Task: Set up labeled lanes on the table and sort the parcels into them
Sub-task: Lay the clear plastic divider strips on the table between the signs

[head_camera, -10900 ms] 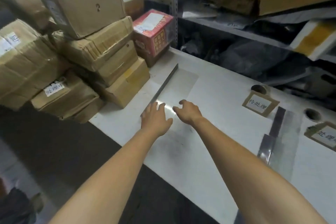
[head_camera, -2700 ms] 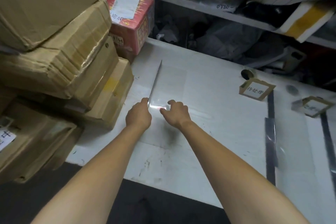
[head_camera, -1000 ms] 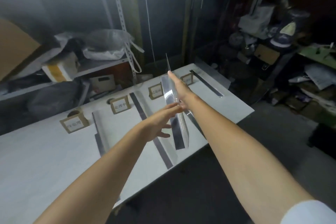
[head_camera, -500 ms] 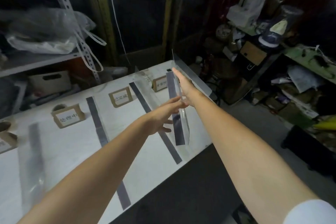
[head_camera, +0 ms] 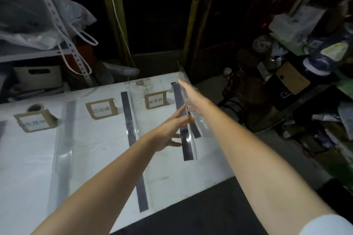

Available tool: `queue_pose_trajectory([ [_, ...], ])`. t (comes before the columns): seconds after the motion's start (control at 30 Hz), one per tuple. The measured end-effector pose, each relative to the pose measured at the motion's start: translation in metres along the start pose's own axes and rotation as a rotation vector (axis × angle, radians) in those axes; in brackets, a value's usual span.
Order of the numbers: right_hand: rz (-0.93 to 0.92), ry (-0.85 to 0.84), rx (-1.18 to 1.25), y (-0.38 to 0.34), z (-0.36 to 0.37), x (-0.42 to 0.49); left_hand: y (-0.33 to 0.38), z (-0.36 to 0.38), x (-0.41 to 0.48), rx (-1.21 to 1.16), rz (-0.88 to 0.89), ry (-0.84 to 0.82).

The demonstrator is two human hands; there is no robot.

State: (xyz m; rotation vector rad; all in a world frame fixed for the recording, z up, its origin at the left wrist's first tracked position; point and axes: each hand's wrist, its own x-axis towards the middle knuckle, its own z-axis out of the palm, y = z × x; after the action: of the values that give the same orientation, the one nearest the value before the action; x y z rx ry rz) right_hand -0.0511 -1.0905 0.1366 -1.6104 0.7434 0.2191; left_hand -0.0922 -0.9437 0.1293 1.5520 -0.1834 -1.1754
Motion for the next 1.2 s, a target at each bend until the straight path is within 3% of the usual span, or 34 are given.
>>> queue_pose_trajectory([
  [0.17,-0.311,0.143,-0.084,0.012,-0.045,0.039,-0.011,0.038,0.035,-0.056,-0.034,0.092],
  [0.23,-0.352,0.200,-0.128,0.025,-0.060,0.052,-0.020,0.050,0.042,-0.066,-0.055,0.100],
  [0.43,-0.176,0.168,-0.195,0.083,-0.084,0.099,-0.047,0.082,0.071,-0.075,-0.105,0.142],
  [0.6,0.015,-0.004,0.009,0.094,-0.062,0.106,-0.067,0.098,0.080,-0.019,-0.153,0.154],
  [1.2,0.062,-0.100,0.064,0.089,-0.059,0.104,-0.056,0.118,0.093,-0.085,-0.139,0.258],
])
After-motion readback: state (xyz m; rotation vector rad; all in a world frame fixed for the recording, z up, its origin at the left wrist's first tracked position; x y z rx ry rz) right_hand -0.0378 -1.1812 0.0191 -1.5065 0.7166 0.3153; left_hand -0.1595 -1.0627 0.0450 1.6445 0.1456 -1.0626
